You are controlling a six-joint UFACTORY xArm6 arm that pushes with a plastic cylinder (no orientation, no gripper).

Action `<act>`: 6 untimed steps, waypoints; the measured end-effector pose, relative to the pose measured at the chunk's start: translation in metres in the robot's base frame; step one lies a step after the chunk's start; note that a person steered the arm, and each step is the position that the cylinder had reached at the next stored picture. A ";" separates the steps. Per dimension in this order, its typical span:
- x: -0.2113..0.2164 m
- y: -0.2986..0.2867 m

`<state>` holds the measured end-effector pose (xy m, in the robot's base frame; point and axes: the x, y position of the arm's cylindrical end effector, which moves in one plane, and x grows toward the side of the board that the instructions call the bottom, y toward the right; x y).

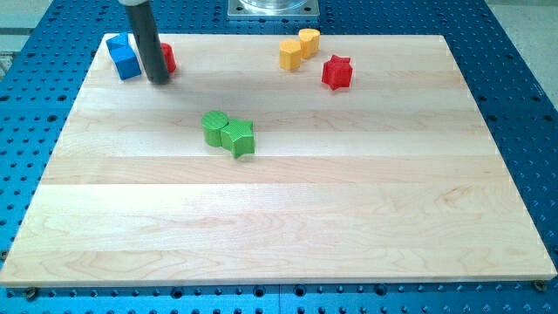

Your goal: Slightly move the red circle towards the top left

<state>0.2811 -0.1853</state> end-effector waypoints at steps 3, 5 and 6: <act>-0.031 0.034; -0.006 0.032; 0.017 0.090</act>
